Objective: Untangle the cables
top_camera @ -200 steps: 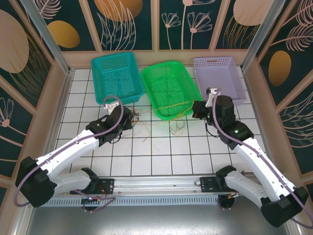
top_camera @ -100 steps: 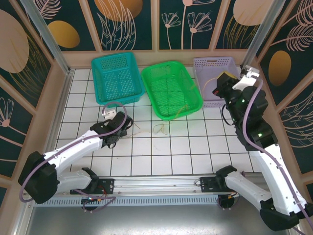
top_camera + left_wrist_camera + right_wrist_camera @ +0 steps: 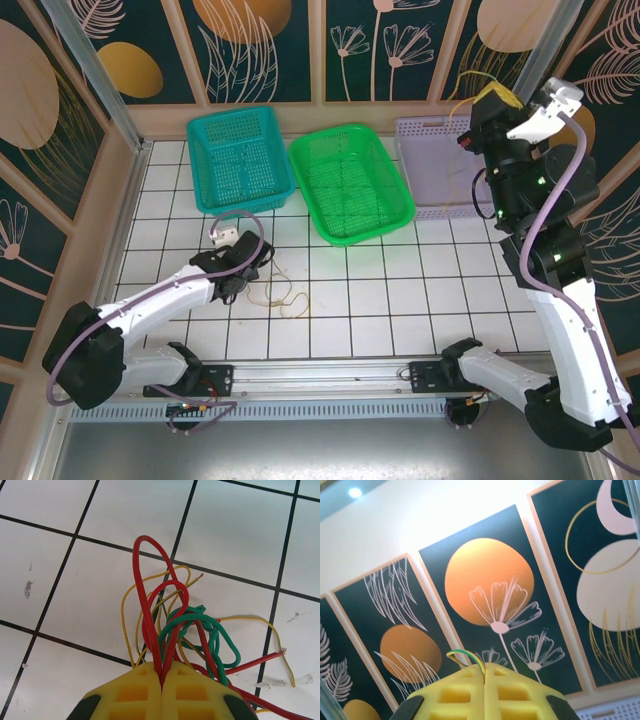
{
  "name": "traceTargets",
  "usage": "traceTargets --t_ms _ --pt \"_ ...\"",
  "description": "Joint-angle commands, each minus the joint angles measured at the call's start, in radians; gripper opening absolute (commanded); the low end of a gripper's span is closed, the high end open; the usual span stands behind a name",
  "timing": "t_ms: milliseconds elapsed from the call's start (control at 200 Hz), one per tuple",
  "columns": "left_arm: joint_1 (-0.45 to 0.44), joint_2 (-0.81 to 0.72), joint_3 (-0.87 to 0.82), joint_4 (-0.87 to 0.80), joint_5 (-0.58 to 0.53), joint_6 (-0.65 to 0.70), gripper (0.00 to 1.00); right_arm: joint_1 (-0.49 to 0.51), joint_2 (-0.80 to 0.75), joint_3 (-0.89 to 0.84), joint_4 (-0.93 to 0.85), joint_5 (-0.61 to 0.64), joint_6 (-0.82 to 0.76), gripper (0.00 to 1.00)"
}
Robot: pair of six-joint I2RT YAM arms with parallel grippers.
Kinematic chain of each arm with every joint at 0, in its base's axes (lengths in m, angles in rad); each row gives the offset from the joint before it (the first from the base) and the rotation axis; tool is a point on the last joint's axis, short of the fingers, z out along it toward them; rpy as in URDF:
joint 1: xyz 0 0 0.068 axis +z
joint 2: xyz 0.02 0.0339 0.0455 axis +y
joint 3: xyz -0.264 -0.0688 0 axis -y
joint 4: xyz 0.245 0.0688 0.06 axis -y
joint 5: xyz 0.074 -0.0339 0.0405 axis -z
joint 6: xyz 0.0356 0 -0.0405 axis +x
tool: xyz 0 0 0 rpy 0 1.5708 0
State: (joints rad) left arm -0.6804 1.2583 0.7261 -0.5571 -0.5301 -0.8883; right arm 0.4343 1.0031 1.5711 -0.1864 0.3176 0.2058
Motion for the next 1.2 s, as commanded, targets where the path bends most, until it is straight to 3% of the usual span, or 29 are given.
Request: traceTargets --t_ms 0,135,240,290,490,736,801,996,1191 --pt "0.005 0.022 0.051 0.008 -0.011 0.005 0.21 -0.006 0.031 0.048 0.059 -0.112 -0.057 0.00" --pt "0.005 -0.009 0.160 -0.019 0.010 -0.017 0.55 -0.006 0.069 0.059 0.062 -0.288 -0.073 0.00" --pt "0.005 -0.046 0.286 -0.045 0.014 -0.029 0.69 -0.006 0.104 0.062 0.043 -0.418 -0.047 0.00" --pt "0.004 -0.055 0.348 -0.052 0.013 -0.027 0.71 -0.006 0.121 0.060 0.040 -0.469 -0.026 0.00" --pt "0.004 -0.063 0.479 0.083 0.157 -0.038 0.68 -0.006 0.150 0.024 0.062 -0.565 0.032 0.00" --pt "0.002 -0.034 0.366 0.368 0.549 -0.425 0.53 -0.006 0.178 0.014 0.049 -0.623 0.078 0.00" --pt "-0.015 -0.022 0.322 0.469 0.612 -0.469 0.52 -0.006 0.181 -0.001 0.058 -0.627 0.099 0.00" --pt "-0.064 0.031 0.276 0.640 0.729 -0.399 0.58 -0.002 0.198 -0.010 0.077 -0.654 0.161 0.00" --pt "-0.089 0.108 0.263 0.588 0.783 -0.139 0.57 -0.002 0.226 0.010 0.058 -0.687 0.185 0.00"
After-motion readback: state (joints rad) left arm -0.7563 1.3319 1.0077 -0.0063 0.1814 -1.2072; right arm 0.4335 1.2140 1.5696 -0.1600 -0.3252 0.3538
